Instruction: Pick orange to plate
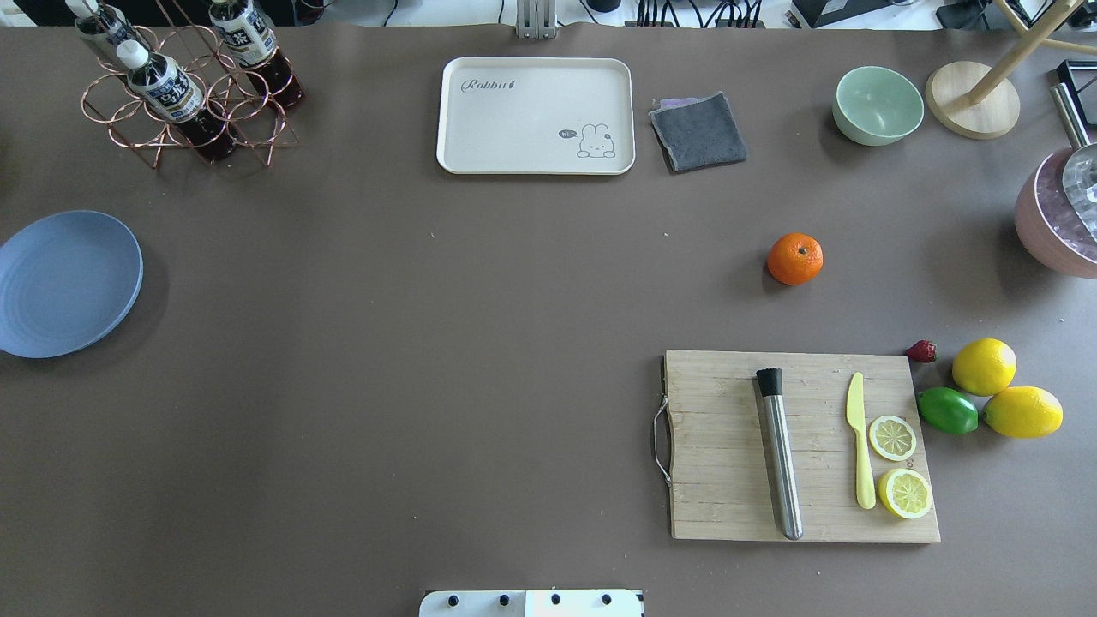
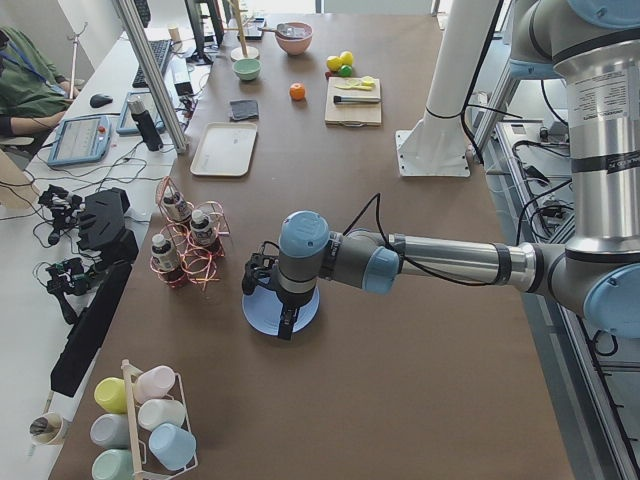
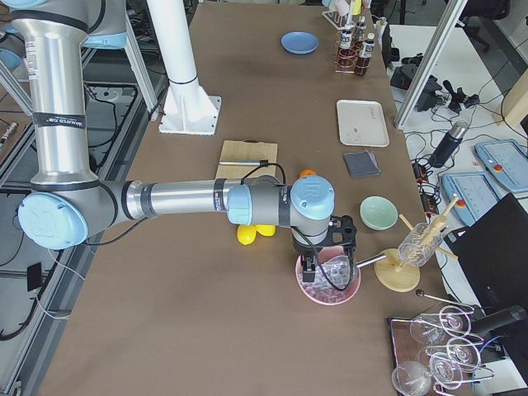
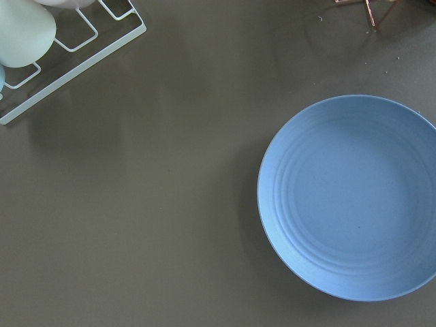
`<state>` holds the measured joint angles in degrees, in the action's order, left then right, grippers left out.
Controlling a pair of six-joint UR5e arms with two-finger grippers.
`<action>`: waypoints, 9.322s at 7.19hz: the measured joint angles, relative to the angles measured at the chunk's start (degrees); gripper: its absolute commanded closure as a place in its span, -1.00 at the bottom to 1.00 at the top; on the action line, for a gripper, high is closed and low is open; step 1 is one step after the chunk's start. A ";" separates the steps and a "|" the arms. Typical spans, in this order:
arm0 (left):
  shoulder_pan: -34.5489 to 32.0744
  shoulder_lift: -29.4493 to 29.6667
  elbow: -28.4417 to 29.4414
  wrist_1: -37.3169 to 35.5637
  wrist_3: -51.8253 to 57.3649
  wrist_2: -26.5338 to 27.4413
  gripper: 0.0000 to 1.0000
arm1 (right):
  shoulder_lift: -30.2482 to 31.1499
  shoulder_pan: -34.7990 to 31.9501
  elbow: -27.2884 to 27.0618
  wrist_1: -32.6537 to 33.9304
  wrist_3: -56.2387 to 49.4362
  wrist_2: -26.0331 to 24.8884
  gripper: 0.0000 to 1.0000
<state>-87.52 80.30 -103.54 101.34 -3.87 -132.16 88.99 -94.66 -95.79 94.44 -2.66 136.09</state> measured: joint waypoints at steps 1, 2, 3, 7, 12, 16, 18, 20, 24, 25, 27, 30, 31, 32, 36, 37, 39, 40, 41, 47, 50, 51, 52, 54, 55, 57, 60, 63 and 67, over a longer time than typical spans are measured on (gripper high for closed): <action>-0.01 0.00 -0.03 0.02 0.02 0.26 -0.96 | 0.17 0.00 0.02 0.01 0.00 0.02 -1.00; -0.05 -0.08 -0.12 0.03 0.05 0.62 -0.96 | 0.46 0.00 -0.24 0.00 -0.03 0.01 -1.00; -0.34 -0.23 -0.36 0.02 0.06 0.70 -0.96 | 0.63 0.00 -0.72 0.02 -0.03 -0.02 -1.00; -1.21 -0.35 -0.35 0.00 -0.06 0.90 -0.96 | 0.21 0.05 -1.04 0.04 0.03 -0.11 -1.00; -1.14 0.27 0.26 0.19 -0.09 0.41 -0.96 | 0.04 0.09 -1.39 0.17 0.04 -0.05 -1.00; -0.34 2.20 2.36 0.12 -0.18 0.72 -0.96 | -0.11 0.09 -1.60 0.33 0.10 -0.04 -1.00; -0.27 3.66 4.29 -0.17 -0.09 0.20 -0.96 | -0.25 0.12 -1.66 0.31 0.11 -0.09 -1.00; -0.31 4.70 4.23 -0.18 -0.36 -0.10 -0.96 | -0.37 0.19 -2.02 0.15 1.65 0.00 -1.00; -1.51 3.72 3.91 3.57 -0.05 -0.61 -0.97 | -0.26 0.30 -2.50 -0.04 4.01 0.11 -1.00; -1.78 2.73 4.21 5.54 -0.08 -0.62 -0.96 | -0.33 0.30 -2.65 -0.04 4.05 0.04 -1.00; -1.92 2.10 5.25 7.88 -0.36 -0.62 -0.97 | -0.39 0.41 -2.88 -0.07 4.05 0.00 -1.00; -1.94 2.16 5.62 8.28 -0.46 -0.64 -0.96 | -0.40 0.52 -3.20 -0.18 3.99 -0.09 -1.00; -1.91 2.18 5.67 8.32 -0.43 -0.65 -0.96 | -0.40 0.52 -3.41 -0.21 3.98 -0.11 -1.00; -1.88 2.17 5.96 8.33 -0.39 -0.65 -0.96 | -0.40 0.61 -3.56 -0.21 3.98 -0.11 -1.00; 1.10 4.29 15.64 19.65 -7.30 -0.62 -0.96 | -1.82 4.22 -4.26 -0.21 7.93 -0.12 -1.00; 4.00 5.40 19.61 26.01 -12.94 -0.62 -0.96 | -2.04 4.83 -4.54 -0.22 8.80 -0.12 -1.00; 9.27 7.85 27.35 37.57 -22.70 -0.51 -0.96 | -2.25 5.84 -4.90 -0.22 10.01 -0.12 -1.00; 11.15 8.64 30.02 41.50 -25.63 -0.46 -0.96 | -2.58 6.62 -5.02 -0.22 11.02 -0.12 -1.00; 13.14 8.98 31.57 44.33 -27.88 -0.42 -0.96 | -2.87 7.43 -5.07 -0.22 11.93 -0.12 -1.00; 18.30 9.23 34.72 47.22 -30.14 -0.30 -0.94 | -3.47 9.34 -5.11 -0.22 13.95 -0.17 -1.00; 19.81 9.26 35.22 47.18 -30.22 -0.36 1.00 | -3.48 9.49 -5.01 -0.22 14.06 -0.23 -1.00; 19.95 9.29 35.32 47.13 -30.19 -0.40 1.00 | -3.53 9.56 -4.98 -0.22 14.03 -0.26 -1.00; 19.90 9.31 35.36 47.00 -30.26 -0.46 1.00 | -3.63 9.61 -4.93 -0.22 14.01 -0.28 -1.00; 18.79 9.67 35.23 46.08 -31.19 -3.15 1.00 | -4.00 9.72 -4.78 -0.22 14.00 -0.28 -1.00; 17.21 10.22 34.93 44.29 -31.47 -5.98 1.00 | -4.32 9.78 -4.76 -0.20 14.02 -0.20 -1.00; 13.57 11.87 33.53 39.12 -31.65 -11.60 1.00 | -5.40 9.83 -4.94 -0.16 14.13 0.12 -1.00; 9.56 12.26 26.47 33.12 -34.99 -17.81 1.00 | -9.56 12.91 -4.96 -0.11 18.35 0.20 -1.00; 13.76 11.78 13.93 32.00 -52.12 -14.71 1.00 | -13.23 22.50 -4.39 -4.87 30.79 -2.30 -1.00; 33.22 17.99 2.74 31.47 -80.83 3.13 1.00 | -15.48 34.02 3.46 -21.95 43.95 -11.27 -1.00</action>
<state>-54.30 98.29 -100.81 132.81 -84.70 -129.03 73.52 -60.64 -92.33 72.48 41.28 124.81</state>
